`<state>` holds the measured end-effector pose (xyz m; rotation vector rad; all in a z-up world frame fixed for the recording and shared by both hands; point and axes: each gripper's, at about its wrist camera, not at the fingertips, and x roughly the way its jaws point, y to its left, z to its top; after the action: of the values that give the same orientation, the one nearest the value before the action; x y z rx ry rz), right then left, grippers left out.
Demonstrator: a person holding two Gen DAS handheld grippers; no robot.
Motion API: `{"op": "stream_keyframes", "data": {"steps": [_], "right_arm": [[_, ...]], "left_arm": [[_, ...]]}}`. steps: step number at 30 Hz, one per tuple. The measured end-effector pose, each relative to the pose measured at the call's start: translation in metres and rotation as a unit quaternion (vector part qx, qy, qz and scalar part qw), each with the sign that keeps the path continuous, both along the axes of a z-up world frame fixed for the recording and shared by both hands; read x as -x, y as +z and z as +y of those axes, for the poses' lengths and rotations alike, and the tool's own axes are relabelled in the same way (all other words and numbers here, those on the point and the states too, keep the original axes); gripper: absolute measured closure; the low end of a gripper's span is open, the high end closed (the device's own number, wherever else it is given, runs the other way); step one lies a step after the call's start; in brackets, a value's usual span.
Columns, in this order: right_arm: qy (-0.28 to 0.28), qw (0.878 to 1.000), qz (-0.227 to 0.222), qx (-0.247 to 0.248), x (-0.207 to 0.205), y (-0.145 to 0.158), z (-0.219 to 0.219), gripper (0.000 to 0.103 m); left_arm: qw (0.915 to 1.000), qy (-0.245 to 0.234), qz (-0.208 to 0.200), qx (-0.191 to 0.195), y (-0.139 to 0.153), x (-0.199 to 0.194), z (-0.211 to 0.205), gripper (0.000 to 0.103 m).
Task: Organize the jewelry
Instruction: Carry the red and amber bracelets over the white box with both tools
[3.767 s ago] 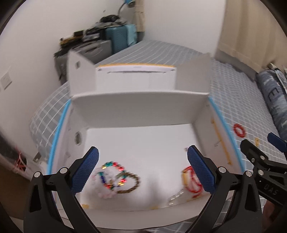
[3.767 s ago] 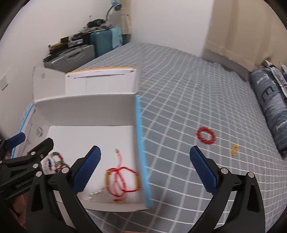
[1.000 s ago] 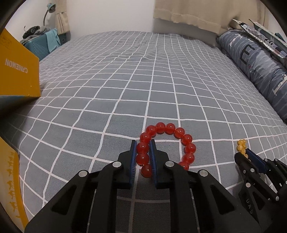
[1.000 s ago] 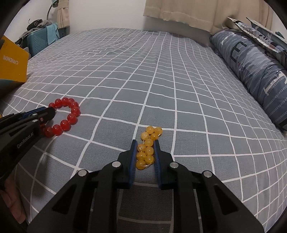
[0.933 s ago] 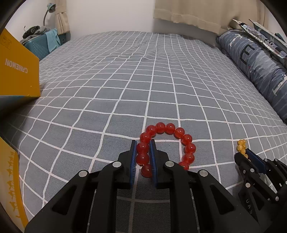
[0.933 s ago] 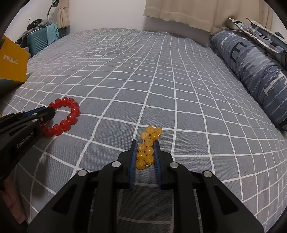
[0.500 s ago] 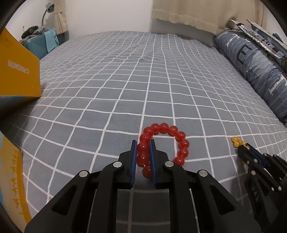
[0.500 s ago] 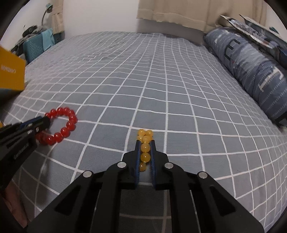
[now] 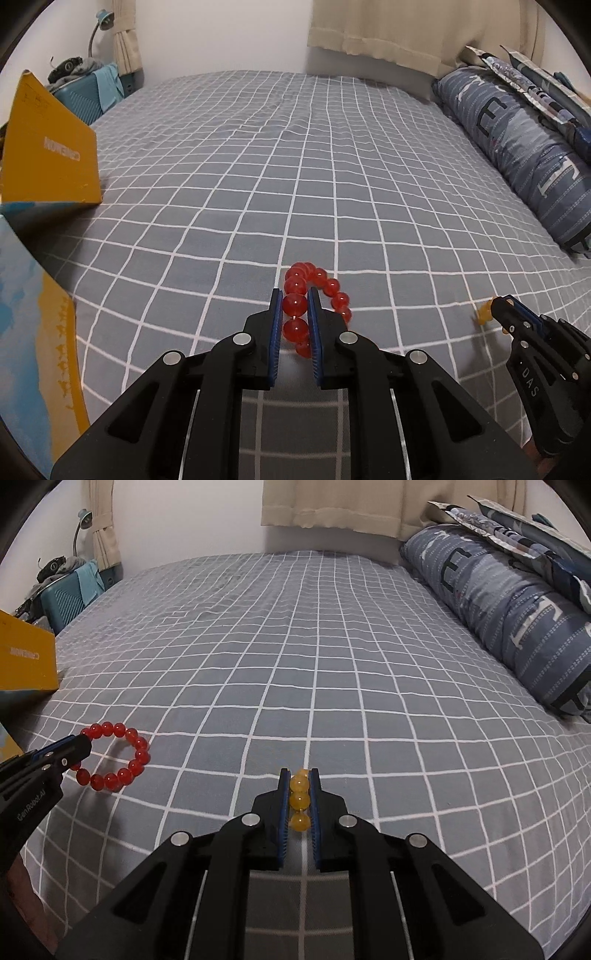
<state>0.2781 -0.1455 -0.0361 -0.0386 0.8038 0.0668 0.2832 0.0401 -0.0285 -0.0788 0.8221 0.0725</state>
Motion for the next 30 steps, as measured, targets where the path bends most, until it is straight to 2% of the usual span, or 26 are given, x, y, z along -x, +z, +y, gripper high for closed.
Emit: {"op": "stream_keyframes", "data": {"steps": [13, 30], "right_arm": [[-0.001, 1.000, -0.015, -0.008, 0.048, 0.034, -0.007, 0.094], [-0.004, 1.000, -0.024, -0.016, 0.104, 0.059, -0.004, 0.094]], "left_arm": [[0.9999, -0.006, -0.012, 0.003, 0.029, 0.045, 0.000, 0.090], [0.9994, -0.016, -0.027, 0.014, 0.060, 0.101, 0.010, 0.090]]}}
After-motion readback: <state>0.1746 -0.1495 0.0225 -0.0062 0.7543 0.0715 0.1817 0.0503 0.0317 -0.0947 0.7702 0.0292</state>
